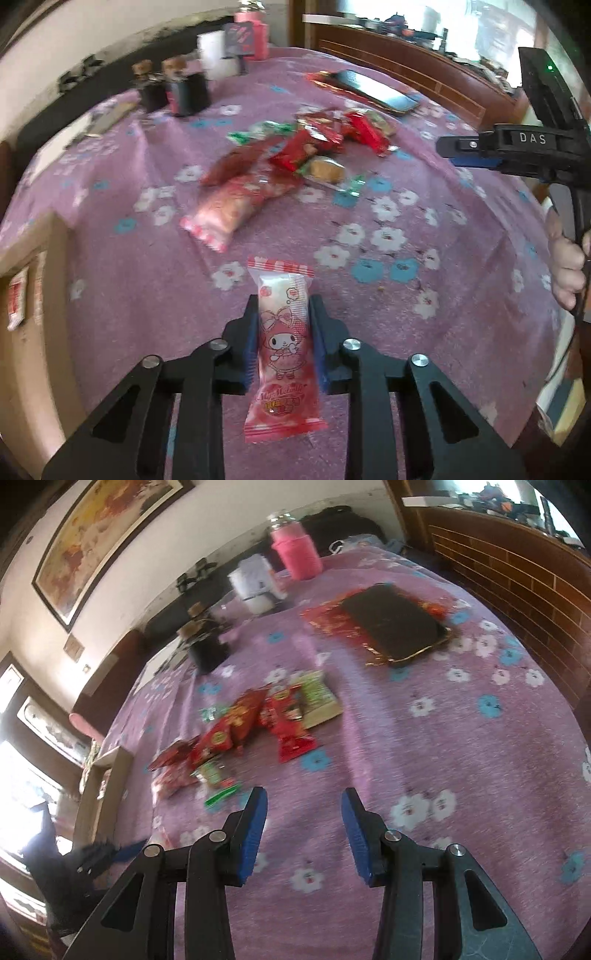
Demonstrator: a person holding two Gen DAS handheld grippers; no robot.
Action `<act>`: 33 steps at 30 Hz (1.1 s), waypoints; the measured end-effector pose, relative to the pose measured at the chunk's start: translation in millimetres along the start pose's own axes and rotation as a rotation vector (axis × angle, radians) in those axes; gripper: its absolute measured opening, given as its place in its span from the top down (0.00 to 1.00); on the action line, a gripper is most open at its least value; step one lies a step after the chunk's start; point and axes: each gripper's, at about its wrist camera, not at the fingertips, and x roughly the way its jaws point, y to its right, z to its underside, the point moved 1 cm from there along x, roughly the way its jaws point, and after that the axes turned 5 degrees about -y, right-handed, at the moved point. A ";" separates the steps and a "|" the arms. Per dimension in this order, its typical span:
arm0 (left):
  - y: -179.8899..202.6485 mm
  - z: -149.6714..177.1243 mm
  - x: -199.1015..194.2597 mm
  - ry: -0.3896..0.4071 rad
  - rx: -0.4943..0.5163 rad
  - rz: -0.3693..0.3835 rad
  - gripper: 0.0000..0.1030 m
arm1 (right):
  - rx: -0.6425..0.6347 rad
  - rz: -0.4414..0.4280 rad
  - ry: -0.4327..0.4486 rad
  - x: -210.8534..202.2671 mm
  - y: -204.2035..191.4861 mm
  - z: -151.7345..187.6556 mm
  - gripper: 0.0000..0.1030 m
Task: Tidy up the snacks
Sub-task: 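Grasp a red cartoon-face snack with the right tool while the left carries the pink bag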
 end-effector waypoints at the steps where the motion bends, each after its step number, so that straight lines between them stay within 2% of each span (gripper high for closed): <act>1: -2.1 1.3 -2.8 0.005 -0.021 0.015 0.79 | 0.000 0.005 0.004 2.3 0.1 -3.2 0.57; 7: -9.7 8.7 -26.0 0.048 -0.102 0.068 0.79 | -0.033 0.043 0.031 20.3 -13.3 -26.9 0.56; 11: -11.1 8.5 -35.6 0.064 -0.122 0.081 0.79 | -0.087 0.115 0.050 39.9 -27.2 -43.8 0.56; 15: -13.7 11.0 -43.3 0.076 -0.140 0.090 0.79 | -0.128 0.160 0.029 63.6 -34.2 -51.2 0.57; 17: -15.8 11.0 -45.1 0.080 -0.153 0.097 0.79 | -0.146 0.179 0.019 70.4 -35.5 -50.4 0.64; 18: -17.6 10.7 -44.7 0.081 -0.160 0.096 0.79 | -0.163 0.199 0.022 72.6 -37.3 -48.8 0.78; 20: -22.0 11.3 -45.6 0.084 -0.185 0.109 0.79 | -0.175 0.209 0.028 70.4 -38.4 -47.3 0.80; 28: -43.4 23.7 -64.3 0.121 -0.273 0.149 0.79 | -0.142 0.107 0.078 21.6 -43.6 -35.7 0.80; 33: -75.1 39.5 -81.5 0.132 -0.340 0.113 0.79 | -0.216 -0.006 0.051 1.3 -84.0 -16.0 0.80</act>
